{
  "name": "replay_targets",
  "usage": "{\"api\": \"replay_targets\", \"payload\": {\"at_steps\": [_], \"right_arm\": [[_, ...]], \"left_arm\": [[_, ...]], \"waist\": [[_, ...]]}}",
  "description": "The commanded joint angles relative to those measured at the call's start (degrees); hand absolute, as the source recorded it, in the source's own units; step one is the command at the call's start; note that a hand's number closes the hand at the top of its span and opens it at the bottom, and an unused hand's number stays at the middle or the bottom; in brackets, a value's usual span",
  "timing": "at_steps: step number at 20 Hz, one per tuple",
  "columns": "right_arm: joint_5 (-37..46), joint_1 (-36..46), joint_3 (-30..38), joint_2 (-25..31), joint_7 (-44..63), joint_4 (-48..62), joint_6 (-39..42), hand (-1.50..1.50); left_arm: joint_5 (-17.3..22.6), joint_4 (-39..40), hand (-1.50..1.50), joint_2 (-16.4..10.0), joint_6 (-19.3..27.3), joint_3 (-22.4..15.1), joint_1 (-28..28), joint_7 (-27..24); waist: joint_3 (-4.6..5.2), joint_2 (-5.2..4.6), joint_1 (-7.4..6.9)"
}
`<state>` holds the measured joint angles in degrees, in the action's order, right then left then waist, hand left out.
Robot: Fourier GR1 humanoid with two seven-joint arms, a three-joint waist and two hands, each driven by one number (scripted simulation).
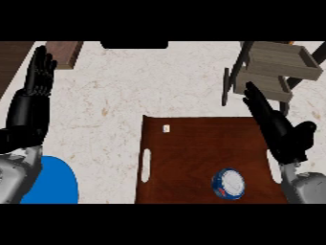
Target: Pick the can from the tray and place it in the tiered basket
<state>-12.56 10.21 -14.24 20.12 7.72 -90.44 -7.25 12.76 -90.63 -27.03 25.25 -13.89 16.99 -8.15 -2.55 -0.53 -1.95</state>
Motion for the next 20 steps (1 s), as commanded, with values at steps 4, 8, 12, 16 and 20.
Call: {"api": "replay_targets", "payload": {"at_steps": [4,8,12,16,20], "right_arm": [[-3.05,1.62,-10.84,-4.99,-9.92,-12.24,12.23,1.50],[14.21,-2.49,-7.50,1.99,-5.67,-10.11,-1.52,1.50],[15.22,-17.48,-13.88,-5.21,-16.15,-13.58,-6.33,-1.50],[24.45,-15.63,-16.28,1.16,-13.43,-22.63,-5.53,-1.50],[31.86,-12.79,-10.25,13.01,-6.07,-28.05,-2.17,-1.50]], "left_arm": [[4.22,3.58,0.00,-1.18,-4.73,-0.92,-6.00,6.29],[9.13,5.86,0.00,-0.59,-8.21,-1.56,-9.97,11.28],[11.43,4.67,0.00,-2.34,-12.18,0.40,-10.68,13.01],[11.31,4.14,0.00,-2.32,-14.21,0.90,-14.79,10.78],[11.24,2.46,0.00,-2.54,-12.00,1.14,-10.67,15.77]], "waist": [[2.47,0.94,0.65],[2.86,1.36,4.74],[2.52,0.73,2.88],[2.63,0.82,2.51],[2.74,0.97,3.61]]}}
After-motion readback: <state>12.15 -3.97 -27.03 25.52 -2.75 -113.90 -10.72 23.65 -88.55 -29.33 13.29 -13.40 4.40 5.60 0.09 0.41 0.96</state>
